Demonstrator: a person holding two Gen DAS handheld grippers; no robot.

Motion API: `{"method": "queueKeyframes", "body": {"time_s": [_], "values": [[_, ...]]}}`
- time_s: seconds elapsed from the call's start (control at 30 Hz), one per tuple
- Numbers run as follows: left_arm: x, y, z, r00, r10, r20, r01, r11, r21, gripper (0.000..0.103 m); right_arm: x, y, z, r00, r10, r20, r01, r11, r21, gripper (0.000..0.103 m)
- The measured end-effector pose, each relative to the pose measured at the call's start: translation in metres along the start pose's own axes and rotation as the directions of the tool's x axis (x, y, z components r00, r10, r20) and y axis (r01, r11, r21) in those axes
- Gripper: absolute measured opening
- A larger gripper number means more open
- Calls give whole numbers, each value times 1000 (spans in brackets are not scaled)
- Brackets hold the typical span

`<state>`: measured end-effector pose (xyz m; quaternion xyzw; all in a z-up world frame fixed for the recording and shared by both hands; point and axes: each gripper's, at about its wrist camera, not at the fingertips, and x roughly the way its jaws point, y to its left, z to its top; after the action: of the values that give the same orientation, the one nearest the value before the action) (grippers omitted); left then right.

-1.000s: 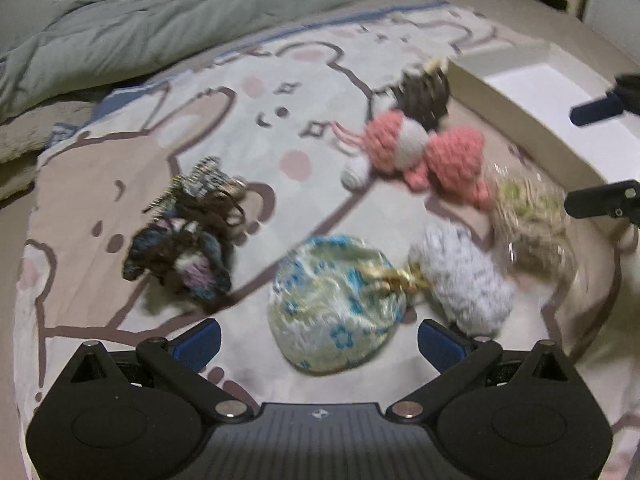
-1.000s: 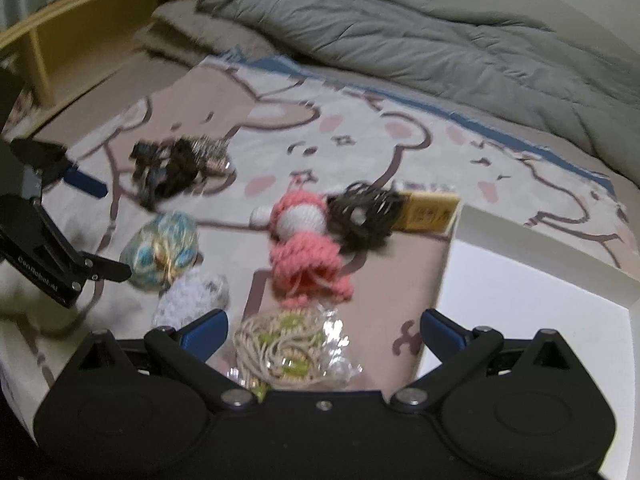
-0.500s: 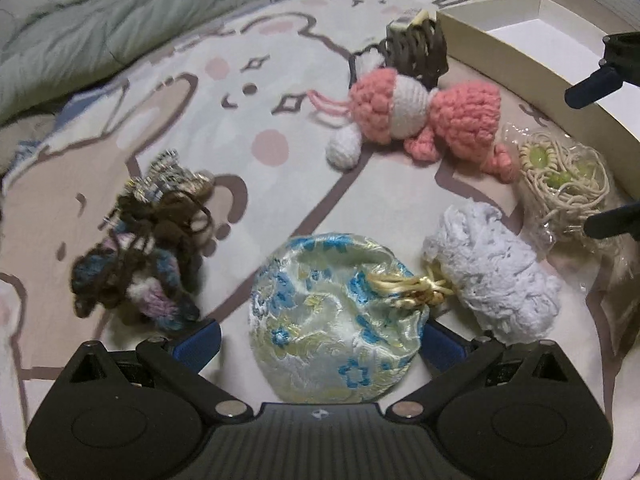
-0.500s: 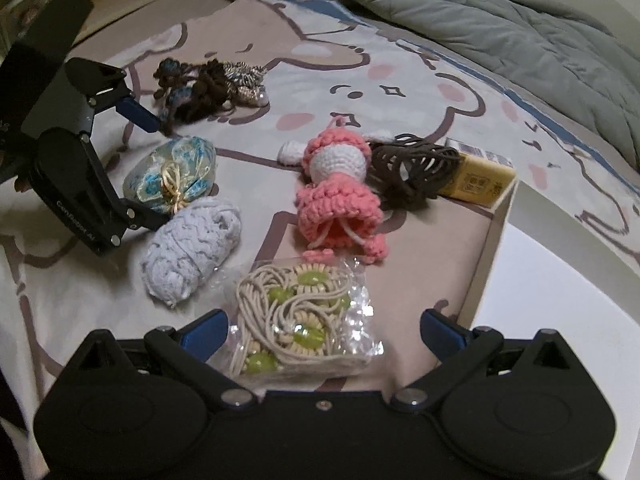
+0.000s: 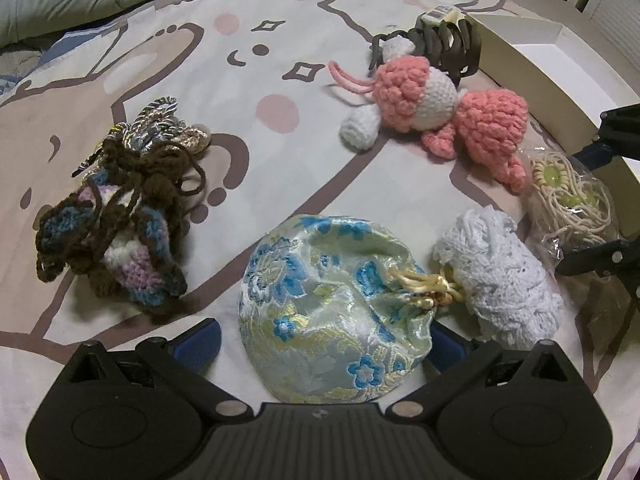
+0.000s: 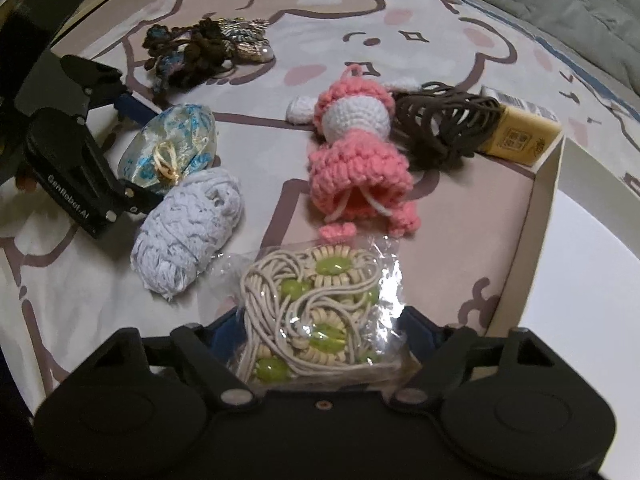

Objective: Organize objects
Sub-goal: 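Lower left tool onto silk pouch while right tool grasps bag of beaded hair ties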

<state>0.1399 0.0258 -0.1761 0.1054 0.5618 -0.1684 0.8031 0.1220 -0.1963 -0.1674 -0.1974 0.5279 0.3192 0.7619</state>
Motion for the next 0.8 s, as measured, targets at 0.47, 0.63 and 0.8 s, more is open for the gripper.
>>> {"method": "queueKeyframes", "body": {"time_s": [0.47, 0.63, 0.8], "values": [[-10, -5, 6, 1000, 6, 22, -4, 996, -89, 86, -17, -3, 4, 999, 6, 38, -9, 997, 82, 66], [-26, -3, 4, 998, 35, 59, -28, 992, -123, 86, -31, -6, 4, 996, -32, 80, 23, 993, 116, 66], [-49, -1, 5, 990, 69, 125, -48, 985, -164, 86, -46, -10, 4, 988, -81, 134, 58, 984, 170, 66]]}}
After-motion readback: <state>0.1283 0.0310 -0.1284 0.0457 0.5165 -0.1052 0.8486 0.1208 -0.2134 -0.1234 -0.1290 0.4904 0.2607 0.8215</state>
